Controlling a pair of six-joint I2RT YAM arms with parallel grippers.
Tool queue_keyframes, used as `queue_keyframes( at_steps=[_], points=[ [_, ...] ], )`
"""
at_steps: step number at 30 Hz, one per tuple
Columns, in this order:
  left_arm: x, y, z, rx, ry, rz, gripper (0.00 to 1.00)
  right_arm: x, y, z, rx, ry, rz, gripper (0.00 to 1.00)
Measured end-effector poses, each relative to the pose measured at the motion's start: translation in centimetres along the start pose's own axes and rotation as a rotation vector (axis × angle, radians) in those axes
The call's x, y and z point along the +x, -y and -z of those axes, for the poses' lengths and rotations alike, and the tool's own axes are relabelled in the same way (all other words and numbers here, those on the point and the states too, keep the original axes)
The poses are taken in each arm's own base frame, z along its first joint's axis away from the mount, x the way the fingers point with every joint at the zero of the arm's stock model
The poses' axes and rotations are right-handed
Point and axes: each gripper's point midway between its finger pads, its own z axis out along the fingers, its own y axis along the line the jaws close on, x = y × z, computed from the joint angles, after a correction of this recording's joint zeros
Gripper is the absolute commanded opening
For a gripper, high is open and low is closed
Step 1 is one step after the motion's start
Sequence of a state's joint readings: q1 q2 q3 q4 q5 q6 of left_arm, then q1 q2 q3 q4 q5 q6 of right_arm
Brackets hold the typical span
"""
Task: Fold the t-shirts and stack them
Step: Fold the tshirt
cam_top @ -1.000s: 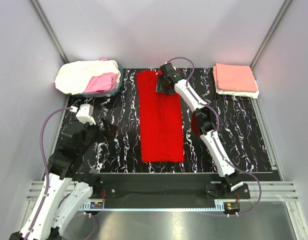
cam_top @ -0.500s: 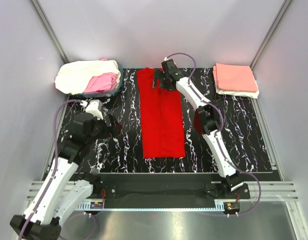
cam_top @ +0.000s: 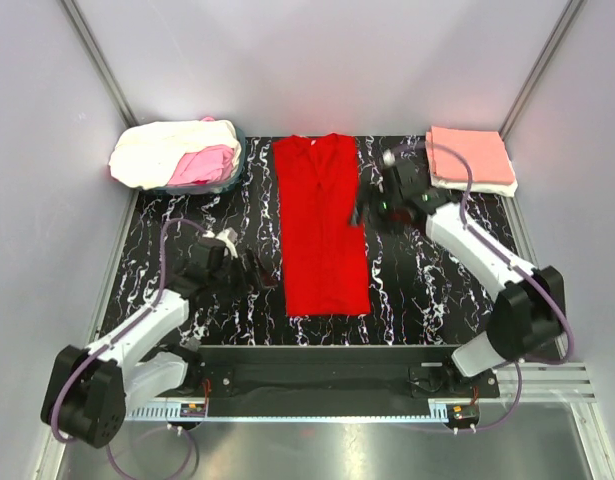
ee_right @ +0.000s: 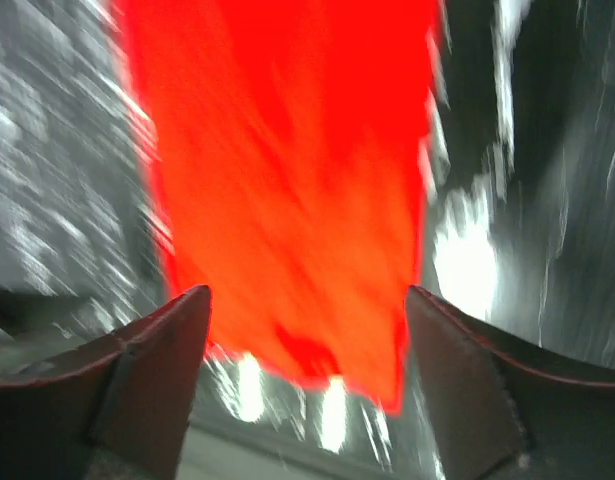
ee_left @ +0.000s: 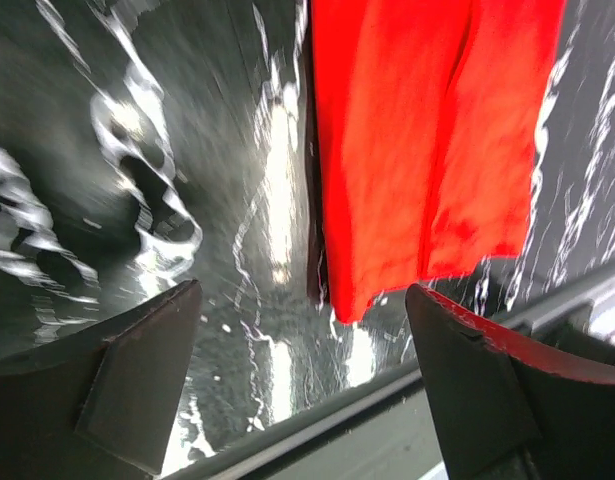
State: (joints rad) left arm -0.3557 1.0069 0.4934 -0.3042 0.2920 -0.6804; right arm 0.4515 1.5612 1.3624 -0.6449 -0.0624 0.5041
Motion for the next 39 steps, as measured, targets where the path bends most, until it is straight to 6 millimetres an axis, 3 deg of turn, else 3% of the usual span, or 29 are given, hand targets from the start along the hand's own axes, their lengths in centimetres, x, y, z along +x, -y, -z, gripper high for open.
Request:
queue_keyframes(
  at_steps=[5, 6, 8, 10, 13, 23, 32, 35, 38, 39],
  points=[
    [4.0, 0.0, -1.6, 0.019, -0.092, 0.031, 0.85, 15.7, 7.1, -1.3, 0.082, -0.328, -0.145, 0.75],
    [4.3, -0.1, -1.7, 0.017, -0.099, 0.041, 0.85, 18.1, 8.2, -1.2, 0.103, -0.384, -0.176, 0.75],
    [4.9, -0.2, -1.8, 0.007, -0.106, 0.056, 0.84, 20.8, 9.2, -0.7, 0.118, -0.443, -0.215, 0.72],
    [5.2, -0.5, -2.1, 0.003, -0.102, 0.071, 0.84, 21.3, 9.0, -0.3, 0.096, -0.443, -0.239, 0.71],
    [5.2, -0.2, -2.4, 0.019, -0.088, 0.093, 0.83, 20.4, 7.9, -0.7, 0.041, -0.406, -0.251, 0.70],
    [5.0, 0.9, -3.6, 0.052, -0.077, 0.111, 0.76, 20.2, 7.6, -2.4, 0.039, -0.414, -0.271, 0.48],
    [6.1, 1.8, -4.1, -0.001, -0.098, 0.048, 0.72, 20.2, 7.4, -3.1, 0.034, -0.453, -0.247, 0.28],
    [6.7, 2.2, -4.5, -0.027, -0.114, 0.030, 0.63, 20.3, 7.3, -3.2, 0.035, -0.470, -0.239, 0.20],
    [7.1, 2.1, -4.8, -0.050, -0.128, 0.026, 0.47, 20.3, 7.2, -3.3, 0.030, -0.481, -0.228, 0.15],
    [7.3, 2.0, -4.8, -0.057, -0.132, 0.024, 0.43, 20.2, 7.2, -3.3, 0.029, -0.481, -0.225, 0.09]
  ],
)
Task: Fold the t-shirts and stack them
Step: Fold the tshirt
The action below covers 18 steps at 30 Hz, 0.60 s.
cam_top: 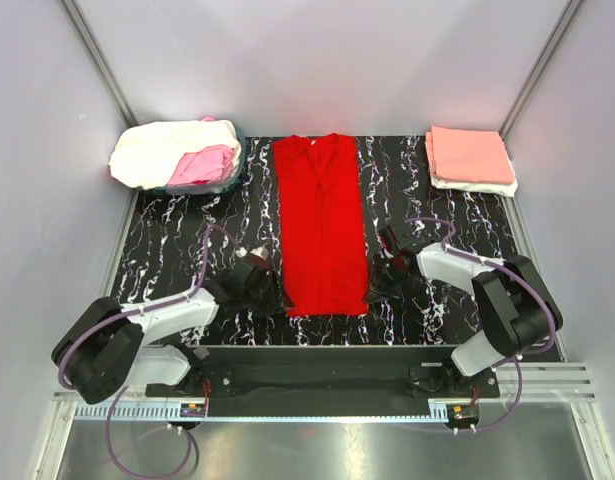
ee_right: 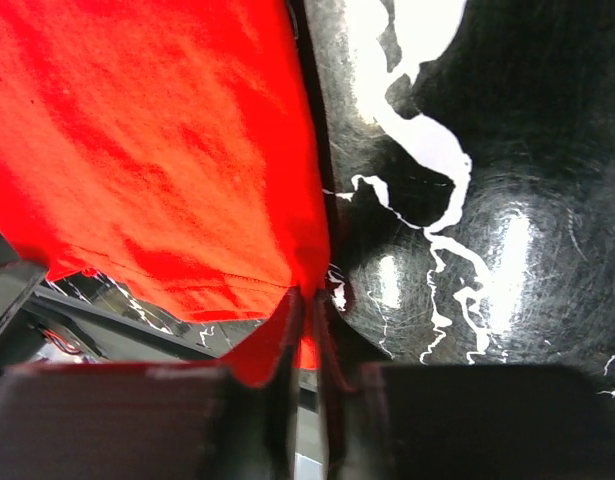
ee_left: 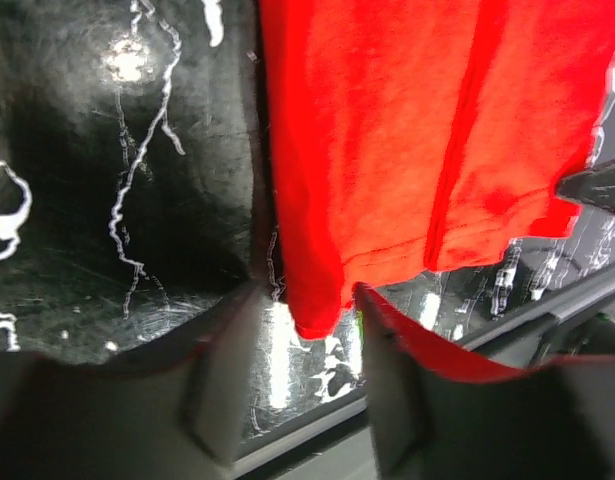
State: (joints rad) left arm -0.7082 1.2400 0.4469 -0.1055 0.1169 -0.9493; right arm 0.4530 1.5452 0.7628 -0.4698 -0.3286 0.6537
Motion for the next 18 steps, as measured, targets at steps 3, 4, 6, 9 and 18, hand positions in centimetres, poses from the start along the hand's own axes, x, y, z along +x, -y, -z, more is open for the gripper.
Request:
queue_keyframes(
  at_steps=[3, 4, 6, 9, 18],
  points=[
    [0.3, -0.4, -0.3, -0.031, -0.007, 0.000, 0.26, 0.0, -0.1, 0.0, -0.003, -0.002, 0.007, 0.00],
    [0.3, -0.5, -0.3, -0.038, -0.010, -0.002, 0.19, 0.0, -0.1, 0.0, -0.003, -0.002, 0.010, 0.00],
    [0.4, -0.6, -0.5, -0.055, -0.011, -0.008, 0.08, 0.1, -0.1, 0.0, -0.003, -0.003, 0.013, 0.00],
    [0.3, -0.3, -0.6, -0.068, -0.011, -0.031, 0.00, 0.1, -0.1, 0.0, -0.006, -0.003, 0.019, 0.00],
    [1.2, -0.4, 1.0, -0.126, 0.001, -0.099, 0.00, 1.2, -0.7, 2.0, -0.069, 0.030, 0.037, 0.00]
  ],
)
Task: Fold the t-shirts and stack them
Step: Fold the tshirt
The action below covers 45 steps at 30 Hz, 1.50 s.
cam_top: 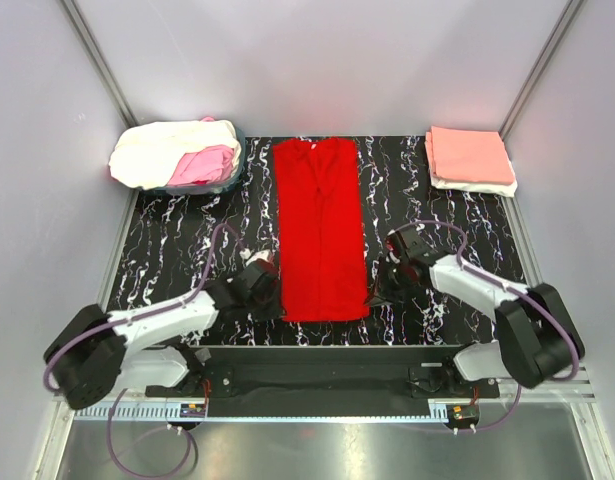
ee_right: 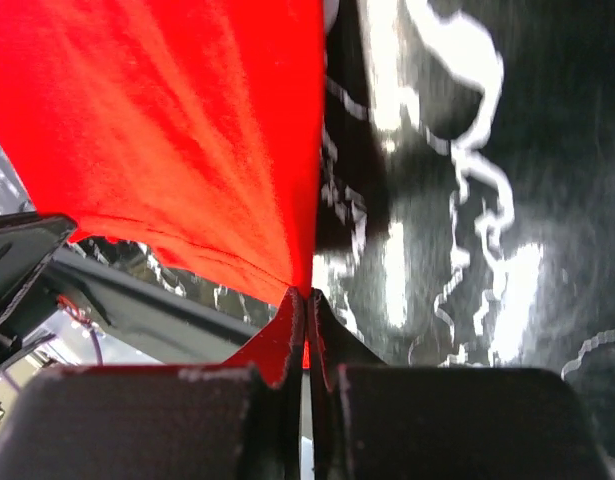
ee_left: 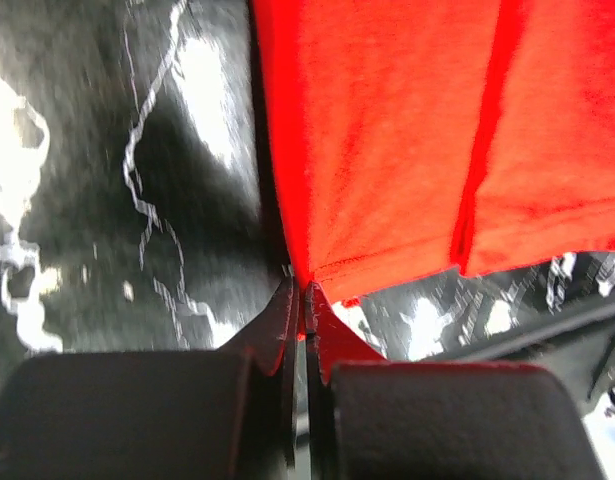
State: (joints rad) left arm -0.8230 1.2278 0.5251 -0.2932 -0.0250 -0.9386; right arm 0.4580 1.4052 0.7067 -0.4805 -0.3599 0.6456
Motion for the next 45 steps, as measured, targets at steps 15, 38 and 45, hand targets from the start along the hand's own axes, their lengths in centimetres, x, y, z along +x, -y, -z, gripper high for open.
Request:
queue_keyframes(
  at_steps=[15, 38, 45],
  points=[
    [-0.3, 2.4, 6.9, 0.059, 0.064, -0.023, 0.00, 3.1, -1.2, 4.8, -0.097, 0.033, -0.018, 0.00],
    [-17.0, 4.6, 4.3, -0.099, 0.142, -0.053, 0.00, -15.8, -7.2, 6.6, 0.027, 0.189, 0.041, 0.00],
    [-22.3, 5.5, 2.6, -0.090, 0.154, -0.084, 0.00, -19.4, -6.6, 5.0, 0.045, 0.178, 0.025, 0.00]
  ],
)
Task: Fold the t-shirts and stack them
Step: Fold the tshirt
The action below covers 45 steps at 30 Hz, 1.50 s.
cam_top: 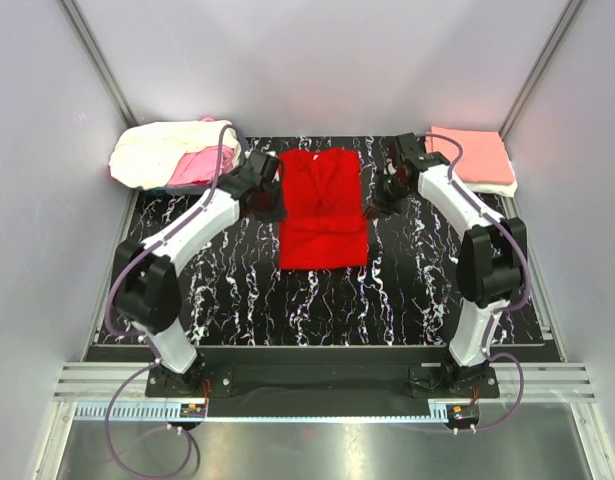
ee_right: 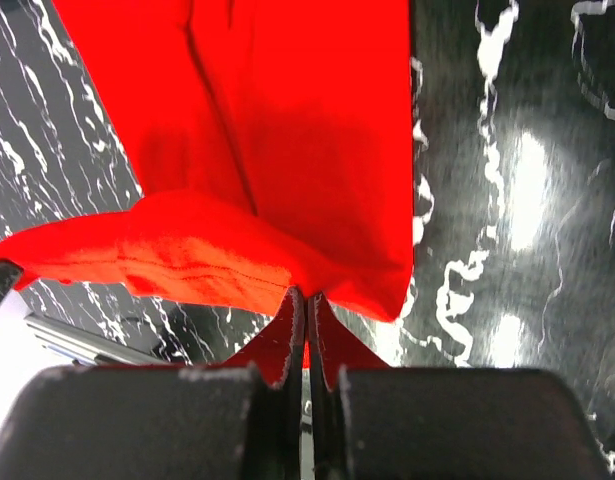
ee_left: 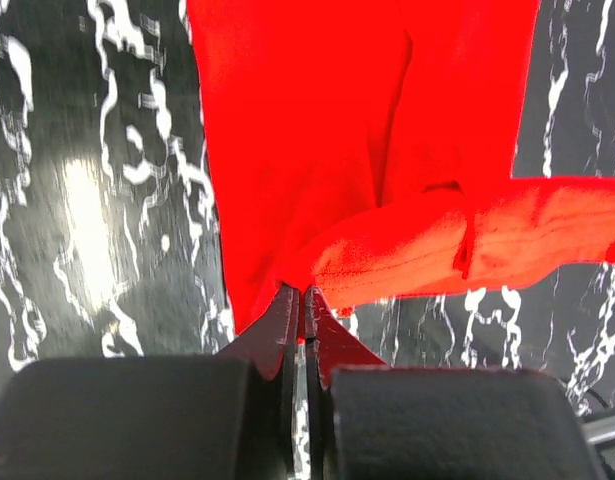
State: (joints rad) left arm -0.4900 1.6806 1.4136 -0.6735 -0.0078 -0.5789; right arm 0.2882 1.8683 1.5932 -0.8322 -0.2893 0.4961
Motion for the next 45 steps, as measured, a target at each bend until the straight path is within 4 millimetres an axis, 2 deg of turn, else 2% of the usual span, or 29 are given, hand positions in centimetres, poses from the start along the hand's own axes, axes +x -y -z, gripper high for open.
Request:
queue_keyframes(
  at_steps=[4, 11, 19, 20, 21, 22, 23, 24, 26, 27, 29, 31, 35, 36, 38, 39, 40, 42, 45],
  points=[
    [-1.4, -0.3, -1.7, 0.001, -0.021, -0.001, 0.00, -1.3, -0.1, -0.8, -0.005, -0.009, 0.000, 0.00],
    [-2.0, -1.6, -4.1, -0.008, -0.078, 0.013, 0.00, -3.4, 0.2, -2.9, -0.014, -0.038, -0.003, 0.00],
    [-3.0, -2.6, -6.7, -0.008, -0.114, 0.022, 0.01, -4.7, 0.7, -5.6, -0.021, -0.084, -0.025, 0.00],
    [-3.1, -2.8, -7.2, -0.013, -0.121, 0.024, 0.05, -4.9, 0.7, -6.0, -0.024, -0.089, -0.027, 0.12],
    [-3.4, -3.0, -7.8, -0.017, -0.124, 0.024, 0.11, -5.2, 0.7, -6.4, -0.026, -0.093, -0.033, 0.32],
    [-3.7, -3.1, -8.3, -0.022, -0.130, 0.026, 0.23, -5.6, 0.7, -6.8, -0.029, -0.097, -0.038, 0.50],
    [-4.0, -3.3, -9.0, -0.027, -0.137, 0.021, 0.39, -6.2, 0.6, -7.3, -0.032, -0.093, -0.043, 0.71],
    [-4.5, -3.5, -9.7, -0.029, -0.141, 0.025, 0.69, -6.9, 0.8, -7.8, -0.032, -0.090, -0.050, 0.76],
    [-5.5, -4.0, -10.9, -0.039, -0.152, 0.036, 0.76, -8.6, 0.9, -8.5, -0.034, -0.082, -0.054, 0.84],
    [-6.3, -4.2, -11.5, -0.038, -0.152, 0.047, 0.86, -9.5, 1.1, -8.9, -0.036, -0.075, -0.062, 0.85],
    [-8.0, -4.6, -12.0, -0.035, -0.140, 0.062, 0.96, -11.6, 1.4, -9.2, -0.051, -0.047, -0.077, 0.87],
    [-10.2, -5.0, -11.5, -0.027, -0.110, 0.079, 0.98, -13.2, 1.9, -8.7, -0.064, -0.020, -0.107, 0.89],
    [-14.1, -5.1, -7.7, 0.006, 0.008, 0.086, 0.94, -14.2, 3.3, -6.3, -0.068, 0.016, -0.160, 0.84],
    [-14.3, -4.9, -6.5, 0.018, 0.033, 0.084, 0.90, -13.6, 3.6, -5.5, -0.063, 0.014, -0.171, 0.73],
    [-13.7, -4.4, -4.0, 0.041, 0.062, 0.077, 0.78, -11.4, 3.7, -4.0, -0.051, -0.002, -0.177, 0.58],
    [-13.2, -4.0, -2.8, 0.056, 0.070, 0.070, 0.72, -10.3, 3.4, -3.3, -0.053, -0.004, -0.172, 0.47],
    [-12.6, -3.4, -1.8, 0.077, 0.081, 0.060, 0.63, -9.1, 2.9, -2.7, -0.056, -0.009, -0.158, 0.29],
    [-11.5, -2.3, -0.8, 0.112, 0.085, 0.033, 0.55, -7.3, 1.5, -2.1, -0.067, -0.017, -0.119, 0.19],
    [-9.2, -0.1, -1.9, 0.153, 0.059, -0.018, 0.43, -4.9, -1.1, -2.7, -0.091, -0.040, -0.048, 0.10]
  ],
)
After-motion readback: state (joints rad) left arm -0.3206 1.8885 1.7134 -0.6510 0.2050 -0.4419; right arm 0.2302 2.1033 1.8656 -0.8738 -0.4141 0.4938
